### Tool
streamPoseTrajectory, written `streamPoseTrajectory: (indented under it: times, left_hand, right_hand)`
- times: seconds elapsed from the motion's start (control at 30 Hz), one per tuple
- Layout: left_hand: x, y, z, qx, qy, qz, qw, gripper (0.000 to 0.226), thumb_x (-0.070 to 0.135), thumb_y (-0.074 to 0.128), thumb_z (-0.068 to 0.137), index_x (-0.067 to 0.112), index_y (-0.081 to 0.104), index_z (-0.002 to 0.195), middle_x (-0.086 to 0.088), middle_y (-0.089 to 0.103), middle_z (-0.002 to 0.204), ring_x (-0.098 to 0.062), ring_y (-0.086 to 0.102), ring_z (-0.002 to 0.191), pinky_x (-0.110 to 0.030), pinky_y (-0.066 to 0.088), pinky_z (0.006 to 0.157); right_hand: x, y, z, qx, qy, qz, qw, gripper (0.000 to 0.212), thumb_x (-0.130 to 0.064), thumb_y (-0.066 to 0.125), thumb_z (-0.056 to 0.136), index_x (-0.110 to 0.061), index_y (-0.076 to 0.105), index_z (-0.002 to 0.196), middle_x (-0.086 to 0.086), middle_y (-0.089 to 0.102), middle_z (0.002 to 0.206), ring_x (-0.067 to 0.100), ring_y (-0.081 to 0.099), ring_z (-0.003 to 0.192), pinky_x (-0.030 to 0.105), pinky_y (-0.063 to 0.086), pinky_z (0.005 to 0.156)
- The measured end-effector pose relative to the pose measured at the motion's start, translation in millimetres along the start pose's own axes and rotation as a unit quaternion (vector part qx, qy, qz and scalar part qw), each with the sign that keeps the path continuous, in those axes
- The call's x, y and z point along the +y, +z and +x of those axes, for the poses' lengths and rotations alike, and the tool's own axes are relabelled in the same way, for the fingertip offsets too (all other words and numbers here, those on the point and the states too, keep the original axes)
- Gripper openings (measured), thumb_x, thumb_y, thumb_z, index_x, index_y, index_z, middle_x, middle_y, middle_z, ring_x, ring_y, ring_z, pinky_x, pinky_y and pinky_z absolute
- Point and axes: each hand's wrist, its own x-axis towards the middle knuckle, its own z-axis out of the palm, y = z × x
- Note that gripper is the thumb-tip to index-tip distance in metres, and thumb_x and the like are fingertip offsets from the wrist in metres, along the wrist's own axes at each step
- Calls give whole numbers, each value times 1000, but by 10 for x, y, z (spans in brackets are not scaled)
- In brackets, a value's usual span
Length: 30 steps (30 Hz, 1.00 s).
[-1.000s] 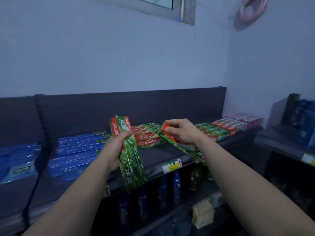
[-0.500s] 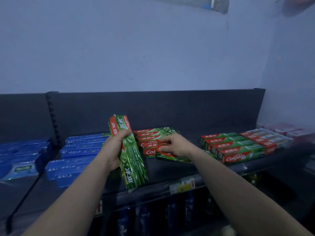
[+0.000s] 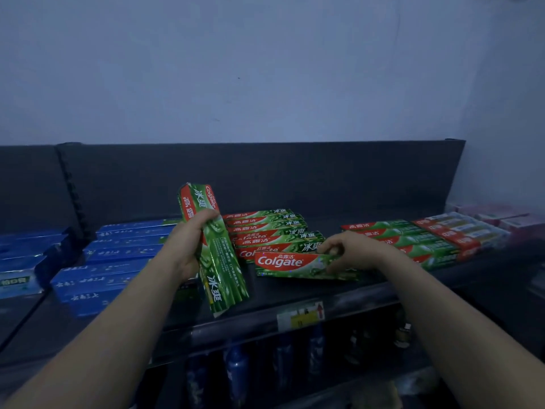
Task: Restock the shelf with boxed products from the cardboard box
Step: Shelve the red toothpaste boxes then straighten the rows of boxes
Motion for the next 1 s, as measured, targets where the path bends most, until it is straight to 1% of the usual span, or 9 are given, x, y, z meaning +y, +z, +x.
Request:
streamPoseTrajectory:
  times: [0.1, 0.2, 0.33, 0.5, 0.57, 0.7, 0.87, 0.93, 1.0]
  left_hand:
    - [-21, 19, 30, -6, -1, -3, 1000, 30, 32, 62, 87, 8, 58, 103, -5, 69, 63, -19, 68, 53, -32, 54, 53]
    - [-18, 70, 0, -32, 3, -19, 999, 39, 48, 56, 89, 10, 64, 97, -6, 73, 70, -21, 71, 61, -36, 50, 64]
    - [-20, 125, -61, -39, 12, -64, 997, 48, 57, 45, 91, 14, 64, 99, -8, 74, 73, -20, 72, 63, -37, 47, 65]
    - [-12, 132, -111, -43, -6, -156, 987, 51, 56, 41, 93, 11, 63, 105, -13, 73, 77, -25, 72, 66, -41, 46, 68]
    - [-22, 143, -111, -34, -8, -174, 984, 49, 52, 40, 95, 10, 61, 108, -15, 73, 81, -27, 72, 69, -43, 46, 69]
    - [-41, 223, -93, 9, -4, -182, 983, 35, 42, 41, 98, 11, 56, 97, -7, 70, 64, -20, 69, 61, -45, 49, 74]
    - [-66, 351, -102, 8, -12, -173, 985, 35, 40, 42, 99, 11, 55, 85, -8, 68, 59, -19, 66, 54, -54, 47, 87]
    - [-64, 340, -132, 3, -20, -174, 985, 34, 39, 45, 98, 8, 58, 94, -14, 71, 77, -25, 70, 73, -57, 50, 81]
    - [-36, 279, -148, 18, -21, -185, 982, 40, 40, 48, 96, 5, 55, 115, -17, 68, 107, -33, 66, 102, -58, 53, 80]
  right_hand:
    - [38, 48, 47, 6, -6, 29, 1000, 48, -15, 79, 77, -27, 64, 120, -11, 56, 117, 10, 52, 107, 26, 44, 88]
    - [26, 145, 183, 32, -27, 38, 998, 51, -14, 79, 77, -29, 62, 123, -4, 51, 135, 17, 49, 121, 28, 42, 98]
    - [-44, 296, 322, 79, -36, 48, 995, 43, -21, 78, 80, -28, 61, 119, -2, 38, 123, 16, 46, 114, 24, 39, 97]
    - [-138, 362, 335, 151, -50, 28, 987, 41, -35, 79, 75, -31, 61, 111, -4, 43, 114, 14, 43, 111, 33, 42, 98]
    - [-246, 341, 244, 158, -84, 70, 981, 32, -35, 79, 76, -31, 63, 103, -6, 51, 110, 10, 51, 102, 29, 47, 89]
    - [-466, 282, 33, 54, -136, 248, 958, 25, -28, 78, 78, -18, 70, 99, 2, 69, 95, 8, 64, 83, 23, 54, 76]
    - [-521, 325, -80, 0, -117, 272, 955, 33, -33, 74, 81, -26, 65, 112, -2, 67, 108, 10, 65, 100, 23, 52, 86]
    - [-518, 319, -104, -8, -110, 379, 919, 25, -27, 65, 90, -15, 65, 111, 6, 69, 106, 19, 68, 97, 33, 56, 85]
    - [-509, 268, -137, -1, -98, 476, 874, 26, -24, 54, 96, -2, 63, 107, 12, 72, 91, 24, 70, 81, 38, 58, 72]
